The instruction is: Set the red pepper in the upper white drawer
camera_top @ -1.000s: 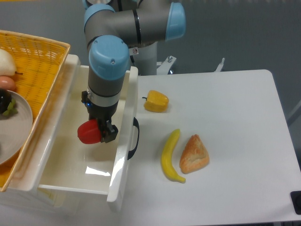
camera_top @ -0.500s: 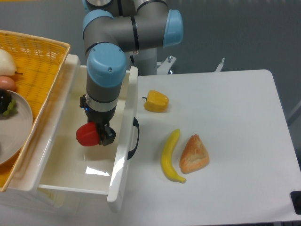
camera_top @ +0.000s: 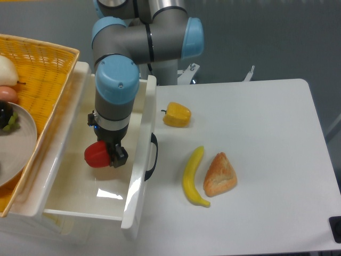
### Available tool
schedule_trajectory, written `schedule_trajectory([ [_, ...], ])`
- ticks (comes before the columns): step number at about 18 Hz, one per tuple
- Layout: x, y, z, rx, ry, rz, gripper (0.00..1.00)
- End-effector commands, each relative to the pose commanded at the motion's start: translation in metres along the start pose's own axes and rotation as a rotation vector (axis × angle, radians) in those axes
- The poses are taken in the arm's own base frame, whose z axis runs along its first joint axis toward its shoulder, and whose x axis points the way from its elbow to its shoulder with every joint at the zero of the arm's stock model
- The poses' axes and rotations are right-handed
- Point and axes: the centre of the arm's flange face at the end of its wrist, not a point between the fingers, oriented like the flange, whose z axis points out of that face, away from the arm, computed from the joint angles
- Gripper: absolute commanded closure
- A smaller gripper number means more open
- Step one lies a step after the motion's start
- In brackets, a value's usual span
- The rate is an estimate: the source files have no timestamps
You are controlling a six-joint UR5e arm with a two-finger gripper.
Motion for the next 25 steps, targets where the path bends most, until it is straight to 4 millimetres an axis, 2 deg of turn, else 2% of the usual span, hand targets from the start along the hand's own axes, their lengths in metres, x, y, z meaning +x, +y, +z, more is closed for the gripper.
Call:
schedule_trajectory([
  [4, 0.003, -0.003, -0.004, 0.001, -0.008, 0.007, 0.20],
  [10, 0.004, 0.000, -0.022, 0.013, -0.037, 0.003, 0.09],
  [13, 0.001, 0.005, -0.029, 0.021, -0.044, -0.008, 0.06],
  [15, 0.004, 0.005, -0.050, 0.039, -0.076, -0.007, 0.06],
  [19, -0.004, 0.016, -0.067, 0.096, -0.090, -0.035, 0.04],
  [21, 0.000, 0.019, -0.098, 0.142, -0.129, -0.046, 0.02],
  [25, 0.000, 0.024, -0.107, 0.163, -0.139, -0.055, 0.01],
])
